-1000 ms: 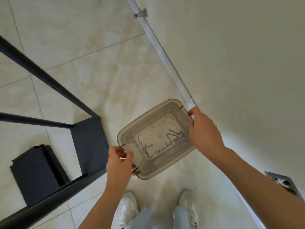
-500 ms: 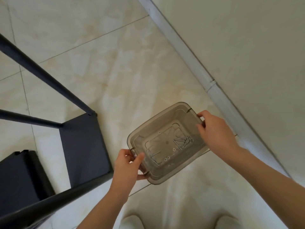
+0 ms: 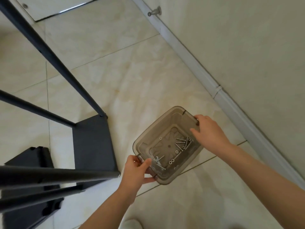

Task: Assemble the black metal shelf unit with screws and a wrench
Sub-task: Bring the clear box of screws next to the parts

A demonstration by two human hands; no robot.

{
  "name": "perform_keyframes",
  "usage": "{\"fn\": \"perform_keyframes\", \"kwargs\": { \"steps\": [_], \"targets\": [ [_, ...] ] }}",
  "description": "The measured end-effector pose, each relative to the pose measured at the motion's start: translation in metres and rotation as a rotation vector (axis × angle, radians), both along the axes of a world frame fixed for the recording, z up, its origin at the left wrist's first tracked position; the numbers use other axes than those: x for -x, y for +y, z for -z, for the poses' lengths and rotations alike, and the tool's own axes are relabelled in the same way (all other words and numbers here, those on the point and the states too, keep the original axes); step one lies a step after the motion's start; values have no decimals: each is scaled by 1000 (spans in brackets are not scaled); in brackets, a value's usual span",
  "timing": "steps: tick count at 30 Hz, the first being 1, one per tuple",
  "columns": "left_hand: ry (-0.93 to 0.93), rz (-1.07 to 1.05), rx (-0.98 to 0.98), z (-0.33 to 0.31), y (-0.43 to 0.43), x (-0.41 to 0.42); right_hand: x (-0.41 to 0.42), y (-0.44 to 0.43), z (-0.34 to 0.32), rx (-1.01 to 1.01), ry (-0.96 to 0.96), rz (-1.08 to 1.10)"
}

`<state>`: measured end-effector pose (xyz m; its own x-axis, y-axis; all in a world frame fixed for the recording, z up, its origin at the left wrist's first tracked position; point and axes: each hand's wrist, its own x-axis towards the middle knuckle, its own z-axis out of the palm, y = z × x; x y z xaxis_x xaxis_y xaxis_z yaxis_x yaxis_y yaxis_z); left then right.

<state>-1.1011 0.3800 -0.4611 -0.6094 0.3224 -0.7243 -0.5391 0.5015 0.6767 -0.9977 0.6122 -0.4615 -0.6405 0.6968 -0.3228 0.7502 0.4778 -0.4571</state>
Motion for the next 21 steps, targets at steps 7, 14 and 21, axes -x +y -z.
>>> {"fn": "perform_keyframes", "kwargs": {
  "steps": [7, 14, 21],
  "targets": [
    [134, 17, 167, 3, -8, -10, -26, -32, -3, 195, 294, 304],
    [381, 102, 109, 9, 5, 21, -43, -76, 4, 456, 258, 475],
    [372, 184, 26, 22, 22, 31, -24, -74, 9, 576, 312, 543]
  ]
}}
